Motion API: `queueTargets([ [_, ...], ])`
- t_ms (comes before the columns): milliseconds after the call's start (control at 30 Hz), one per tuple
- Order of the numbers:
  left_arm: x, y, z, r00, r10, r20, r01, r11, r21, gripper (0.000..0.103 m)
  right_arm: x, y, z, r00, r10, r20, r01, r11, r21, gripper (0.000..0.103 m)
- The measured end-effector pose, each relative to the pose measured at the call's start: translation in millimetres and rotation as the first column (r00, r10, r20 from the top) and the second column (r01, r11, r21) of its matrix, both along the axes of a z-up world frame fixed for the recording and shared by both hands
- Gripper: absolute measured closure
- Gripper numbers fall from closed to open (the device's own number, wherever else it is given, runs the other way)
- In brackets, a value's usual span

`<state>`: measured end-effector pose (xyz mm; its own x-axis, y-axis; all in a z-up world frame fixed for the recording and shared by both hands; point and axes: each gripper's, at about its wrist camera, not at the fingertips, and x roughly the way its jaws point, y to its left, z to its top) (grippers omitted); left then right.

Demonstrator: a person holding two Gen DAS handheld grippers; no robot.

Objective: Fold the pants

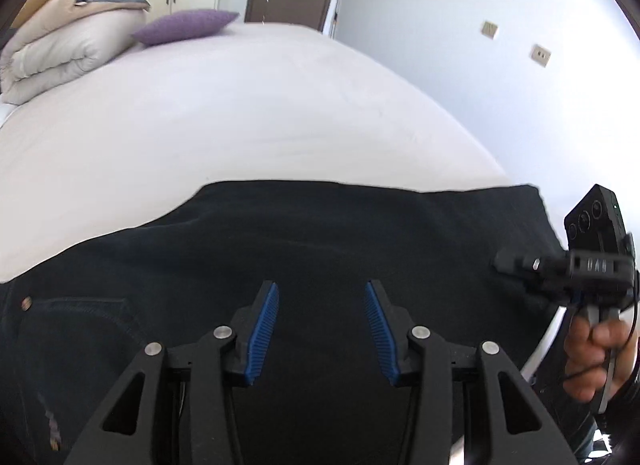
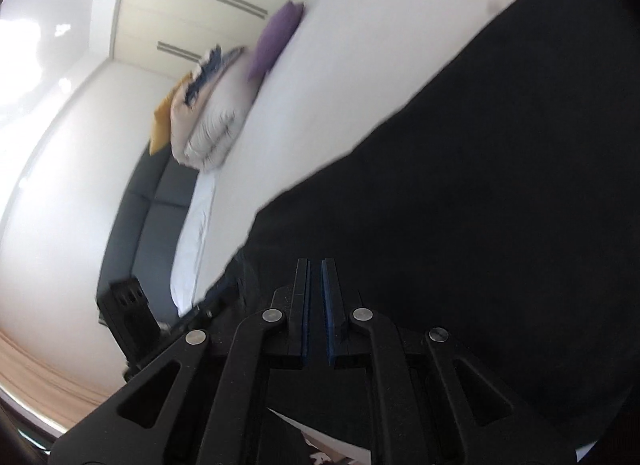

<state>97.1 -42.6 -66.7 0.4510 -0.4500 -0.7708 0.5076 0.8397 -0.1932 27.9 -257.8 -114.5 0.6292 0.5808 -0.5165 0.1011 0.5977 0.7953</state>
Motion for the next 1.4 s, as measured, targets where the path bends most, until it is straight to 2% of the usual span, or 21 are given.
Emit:
queueTargets([
  [33,9,2,-11,1.000,0.003,-0.029,-0.003,1.000,0.019,0.061,3,6,-10,1.000,0.004,-0.031,-0.004,1.000,-0.017,0.096],
  [67,19,11,-24,0.998,0.020,-0.063,-0.018,0.999,0.028,0.068,2,3,-20,0.998,-0.015,-0.058,0.014,1.000,-0.023,0.103],
  [100,23,21,-30,0.997,0.028,-0.078,-0.028,1.000,0.005,0.085,2,-7,-27,0.998,-0.031,-0.054,0.031,0.999,0.008,0.103],
  [133,28,37,-33,0.995,0.040,-0.096,-0.045,0.998,-0.045,0.095,-1,-17,-30,0.998,-0.050,-0.040,0.050,0.998,0.021,0.103],
  [200,38,71,-37,0.988,0.083,-0.133,-0.099,0.988,-0.115,0.098,-8,-46,-29,0.993,-0.120,-0.015,0.120,0.993,-0.011,0.103],
  [300,50,125,-43,0.977,0.144,-0.159,-0.171,0.970,-0.170,0.100,-8,-115,-28,0.977,-0.214,-0.008,0.214,0.976,0.029,0.103],
  [367,58,158,-46,0.970,0.143,-0.198,-0.190,0.950,-0.246,0.098,-10,-143,-20,0.967,-0.256,0.005,0.257,0.966,-0.016,0.103],
  [400,60,168,-47,0.968,0.148,-0.200,-0.197,0.947,-0.252,0.098,-9,-153,-15,0.962,-0.273,0.014,0.273,0.961,-0.046,0.103],
  [500,58,193,-46,0.973,0.161,-0.168,-0.196,0.956,-0.219,0.098,-15,-182,-10,0.943,-0.333,0.030,0.334,0.941,-0.055,0.103],
  [633,48,219,-47,0.971,0.189,-0.143,-0.215,0.958,-0.192,0.098,-33,-222,-1,0.896,-0.441,0.055,0.444,0.891,-0.097,0.103],
  [733,43,247,-42,0.962,0.242,-0.123,-0.262,0.946,-0.192,0.098,-57,-260,11,0.830,-0.555,0.052,0.557,0.821,-0.124,0.103],
  [800,36,262,-30,0.947,0.312,-0.076,-0.320,0.935,-0.155,0.098,-74,-276,21,0.786,-0.617,0.038,0.614,0.774,-0.153,0.103],
  [833,32,266,-23,0.934,0.355,-0.043,-0.358,0.925,-0.126,0.099,-81,-280,28,0.779,-0.625,0.054,0.625,0.767,-0.144,0.103],
  [867,27,266,-14,0.924,0.381,-0.017,-0.381,0.917,-0.119,0.098,-84,-278,35,0.784,-0.615,0.080,0.620,0.775,-0.123,0.103],
  [933,22,266,-1,0.928,0.372,-0.024,-0.368,0.904,-0.216,0.098,-80,-256,49,0.829,-0.546,0.118,0.556,0.828,-0.076,0.103],
  [967,19,252,5,0.939,0.342,-0.041,-0.339,0.895,-0.291,0.098,-67,-233,53,0.865,-0.483,0.136,0.493,0.869,-0.046,0.103],
  [1067,17,183,8,0.977,0.201,-0.066,-0.211,0.901,-0.380,0.098,-13,-151,49,0.959,-0.238,0.154,0.234,0.971,0.042,0.103],
  [1133,21,131,-3,0.987,0.097,-0.125,-0.143,0.882,-0.448,0.098,19,-95,34,0.989,-0.092,0.119,0.086,0.995,0.054,0.103],
  [1233,35,67,-25,0.980,0.019,-0.196,-0.114,0.865,-0.489,0.098,57,-34,9,0.999,0.036,0.039,-0.037,0.999,0.040,0.103],
  [1300,56,48,-48,0.956,0.000,-0.292,-0.157,0.843,-0.514,0.099,77,-20,-10,0.996,0.077,-0.051,-0.075,0.996,0.050,0.103],
  [1400,84,52,-77,0.930,0.058,-0.362,-0.246,0.831,-0.500,0.100,98,-41,-34,0.995,-0.013,-0.102,0.021,0.997,0.080,0.103],
])
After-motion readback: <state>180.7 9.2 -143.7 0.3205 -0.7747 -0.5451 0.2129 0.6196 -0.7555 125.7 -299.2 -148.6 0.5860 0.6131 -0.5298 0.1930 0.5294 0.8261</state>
